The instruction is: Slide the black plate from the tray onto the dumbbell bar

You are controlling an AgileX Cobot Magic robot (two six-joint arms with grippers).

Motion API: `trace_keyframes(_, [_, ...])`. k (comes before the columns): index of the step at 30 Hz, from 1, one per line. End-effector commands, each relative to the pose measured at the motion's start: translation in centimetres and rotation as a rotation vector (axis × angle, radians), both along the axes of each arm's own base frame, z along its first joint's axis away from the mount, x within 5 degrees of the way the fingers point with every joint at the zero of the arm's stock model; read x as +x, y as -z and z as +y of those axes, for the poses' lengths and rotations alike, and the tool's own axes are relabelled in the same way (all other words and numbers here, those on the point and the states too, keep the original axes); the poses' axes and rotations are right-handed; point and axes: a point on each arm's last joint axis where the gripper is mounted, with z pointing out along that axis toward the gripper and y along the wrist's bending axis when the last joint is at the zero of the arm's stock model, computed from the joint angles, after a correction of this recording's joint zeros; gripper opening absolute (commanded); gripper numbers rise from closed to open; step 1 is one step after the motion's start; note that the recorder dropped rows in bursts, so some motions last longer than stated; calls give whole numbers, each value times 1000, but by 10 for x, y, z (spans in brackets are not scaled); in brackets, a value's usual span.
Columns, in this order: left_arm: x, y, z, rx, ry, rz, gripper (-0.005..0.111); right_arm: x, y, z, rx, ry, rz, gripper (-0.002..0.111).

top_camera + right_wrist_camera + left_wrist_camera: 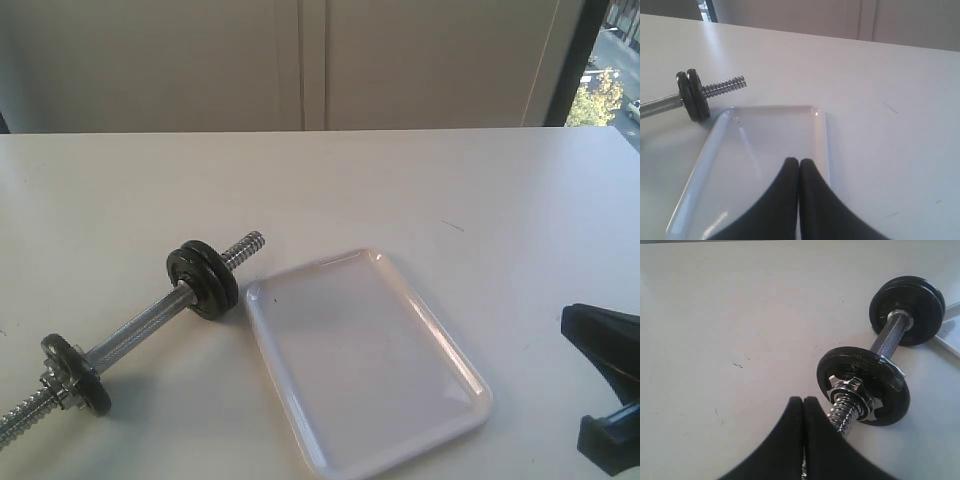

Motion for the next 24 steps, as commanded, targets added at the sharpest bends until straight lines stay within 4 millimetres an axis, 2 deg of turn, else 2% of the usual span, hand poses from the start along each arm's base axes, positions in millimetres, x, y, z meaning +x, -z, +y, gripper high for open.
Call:
trace_keyframes(1, [0,1,0,-11,-2,5,0,0,2,0,4,2,5,0])
trace_keyframes(12, [0,1,0,-11,-2,5,0,-8,3,5,9,-69,-11,0])
trace_keyframes(19, [0,1,0,-11,-2,5,0,-27,24,1,22,-69,-70,0])
trace_keyframes(24, [0,1,0,-11,-2,5,0,-38,28,-2,41,-70,-156,0])
